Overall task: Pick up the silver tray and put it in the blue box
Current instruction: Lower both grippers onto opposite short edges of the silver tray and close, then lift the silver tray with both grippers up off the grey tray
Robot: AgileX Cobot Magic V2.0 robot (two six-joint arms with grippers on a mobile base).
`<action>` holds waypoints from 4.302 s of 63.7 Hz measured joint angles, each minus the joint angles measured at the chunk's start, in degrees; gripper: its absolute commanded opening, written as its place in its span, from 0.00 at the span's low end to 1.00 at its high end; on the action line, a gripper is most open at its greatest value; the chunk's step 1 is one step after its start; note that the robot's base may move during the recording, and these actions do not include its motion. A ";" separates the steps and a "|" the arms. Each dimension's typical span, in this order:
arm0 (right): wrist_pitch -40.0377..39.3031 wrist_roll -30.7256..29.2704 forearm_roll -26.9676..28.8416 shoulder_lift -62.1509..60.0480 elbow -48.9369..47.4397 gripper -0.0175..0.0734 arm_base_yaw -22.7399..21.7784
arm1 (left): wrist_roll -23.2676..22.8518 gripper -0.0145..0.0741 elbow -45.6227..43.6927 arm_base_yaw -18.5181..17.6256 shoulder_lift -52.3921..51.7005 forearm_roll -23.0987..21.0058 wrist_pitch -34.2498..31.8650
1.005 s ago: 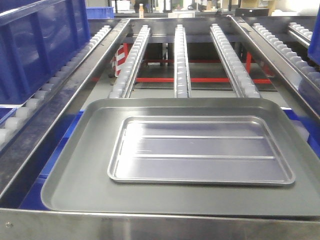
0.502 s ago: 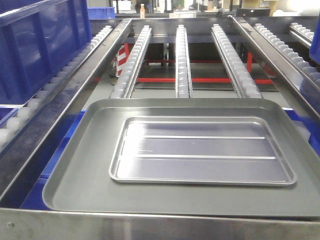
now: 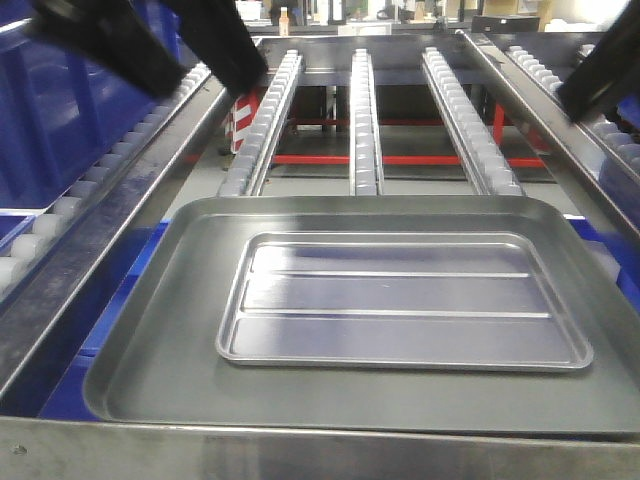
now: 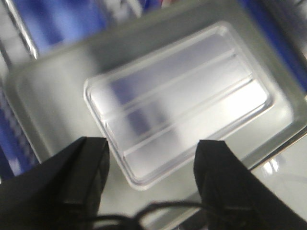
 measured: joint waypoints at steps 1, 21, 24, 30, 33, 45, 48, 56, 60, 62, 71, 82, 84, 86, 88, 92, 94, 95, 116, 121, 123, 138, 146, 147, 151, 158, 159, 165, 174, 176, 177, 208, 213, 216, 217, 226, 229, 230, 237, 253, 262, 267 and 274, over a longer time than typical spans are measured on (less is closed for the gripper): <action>0.81 0.29 0.00 0.81 -0.63 0.71 0.00 | -0.58 0.52 -0.85 0.15 0.88 0.00 0.97; 8.35 14.55 -5.35 18.12 -9.98 0.71 -0.97 | -14.25 0.52 -9.64 1.60 15.98 3.93 6.51; 8.35 17.90 -7.43 19.75 -10.21 0.71 -1.08 | -16.00 0.52 -9.73 1.60 17.28 4.69 6.51; 8.40 22.76 -11.18 22.64 -10.21 0.71 -1.03 | -18.55 0.52 -9.73 1.60 19.66 6.09 6.51; 8.40 24.62 -12.52 23.72 -10.21 0.71 -1.03 | -19.18 0.52 -9.77 1.60 20.55 6.55 6.51; 7.04 26.81 -14.18 27.16 -10.35 0.71 -1.03 | -20.89 0.52 -9.77 1.60 23.89 7.50 6.21; 6.42 26.88 -14.18 27.75 -10.39 0.71 -1.11 | -21.04 0.52 -9.77 1.60 24.41 7.60 5.93; 4.66 27.02 -14.18 29.15 -10.49 0.71 -1.40 | -22.14 0.52 -9.77 1.60 25.74 7.98 5.05; 4.06 27.02 -14.18 30.01 -10.62 0.71 -1.40 | -22.52 0.52 -9.86 1.60 26.35 8.21 4.83; 3.95 27.02 -14.18 30.41 -10.62 0.71 -1.40 | -22.65 0.52 -9.86 1.60 26.69 8.31 4.77; 3.22 27.07 -14.18 32.54 -10.62 0.71 -1.40 | -22.71 0.52 -9.86 1.60 27.86 8.42 4.17; 2.12 27.07 -14.18 34.36 -10.62 0.71 -1.40 | -22.76 0.52 -9.86 1.60 28.56 8.63 3.29; 1.83 27.07 -14.18 34.50 -10.62 0.71 -1.40 | -22.76 0.52 -9.86 1.60 28.67 8.67 3.21; 1.54 27.07 -14.18 34.80 -10.62 0.71 -1.40 | -22.76 0.52 -9.89 1.60 28.89 8.78 3.21; 1.39 27.07 -14.18 34.90 -10.62 0.71 -1.40 | -22.76 0.52 -9.98 1.60 29.04 8.81 3.21; 1.14 27.07 -14.18 35.61 -10.62 0.71 -1.40 | -22.76 0.52 -9.98 1.60 29.18 8.91 3.21; 1.01 27.07 -14.18 35.78 -10.66 0.71 -1.40 | -22.76 0.52 -10.11 1.60 29.18 8.91 3.21; 1.01 27.07 -14.18 35.93 -10.76 0.71 -1.40 | -22.76 0.52 -10.23 1.60 29.18 8.91 3.21; 0.43 27.07 -14.07 36.66 -11.21 0.57 -1.40 | -22.76 0.45 -10.24 1.60 29.18 9.03 3.07; 0.30 27.07 -13.79 36.66 -11.21 0.43 -1.40 | -22.76 0.37 -10.24 1.60 29.18 9.03 3.07; 0.30 27.07 -13.93 36.66 -11.21 0.38 -1.40 | -22.76 0.32 -10.24 1.60 29.18 9.03 3.07; 0.67 27.20 -14.98 36.66 -11.30 0.25 -1.75 | -23.08 0.05 -10.37 1.73 29.18 9.42 4.00; 0.67 27.29 -15.24 36.75 -11.30 0.25 -1.75 | -24.58 0.05 -10.48 1.92 29.18 9.10 4.26; 0.67 27.29 -15.24 36.75 -11.30 0.25 -1.75 | -24.76 0.05 -10.48 1.92 29.18 9.10 4.27; 0.78 27.29 -15.32 36.64 -11.30 0.25 -1.75 | -25.36 0.05 -10.48 1.92 29.18 9.10 4.57; 1.72 27.33 -15.04 35.75 -11.30 0.25 -1.75 | -25.70 0.05 -10.48 1.92 28.94 8.77 5.58; 1.91 27.33 -15.03 35.56 -11.30 0.25 -1.75 | -25.70 0.05 -10.48 1.92 28.95 8.72 5.87; 3.46 27.33 -14.17 33.67 -11.08 0.25 -1.55 | -26.13 0.05 -10.48 1.92 28.24 8.30 7.40; 6.16 27.33 -13.51 29.07 -11.08 0.25 -1.25 | -26.94 0.05 -12.49 1.82 26.02 8.43 10.64; 6.90 27.33 -13.51 27.75 -11.08 0.25 -1.09 | -26.97 0.05 -13.66 1.59 25.74 8.56 12.02; 7.24 27.33 -13.51 27.25 -11.08 0.25 -0.98 | -26.97 0.05 -14.17 1.59 25.55 8.65 12.68; 25.16 27.41 -14.74 17.11 -22.51 0.25 2.71 | -28.36 0.05 -26.07 -2.55 19.67 14.08 26.80; 25.70 27.40 -14.74 16.45 -23.66 0.25 2.94 | -28.46 0.05 -26.09 -2.55 18.01 14.19 27.18; 25.84 27.32 -14.74 16.19 -23.88 0.25 2.94 | -28.46 0.05 -26.19 -2.55 17.15 14.33 27.18; 25.84 27.32 -14.74 16.20 -23.88 0.25 2.94 | -28.46 0.05 -26.19 -2.55 16.93 14.44 27.18; 26.30 27.18 -14.74 16.20 -23.96 0.25 2.94 | -28.46 0.05 -26.19 -2.64 16.26 14.56 27.18; 26.35 27.18 -14.74 16.20 -23.96 0.25 2.94 | -28.46 0.05 -26.19 -2.64 16.26 14.56 27.18; 26.35 27.18 -14.74 16.20 -23.96 0.25 2.94 | -28.46 0.05 -26.19 -2.64 16.26 14.56 27.18; 26.57 27.14 -14.74 16.20 -23.96 0.25 2.94 | -28.46 0.05 -26.19 -2.64 16.26 14.56 26.79; 26.71 27.05 -14.74 16.20 -24.00 0.25 2.94 | -28.46 0.05 -26.19 -2.64 16.26 14.56 26.67; 26.71 27.05 -14.74 16.20 -24.00 0.25 2.94 | -28.46 0.05 -26.19 -2.64 16.39 14.56 26.67; 26.84 27.05 -14.74 16.20 -24.00 0.25 2.94 | -28.46 0.05 -26.19 -2.64 16.48 14.56 26.56; 26.84 27.05 -14.74 16.20 -24.00 0.25 2.94 | -28.46 0.05 -26.19 -2.64 16.48 14.56 26.56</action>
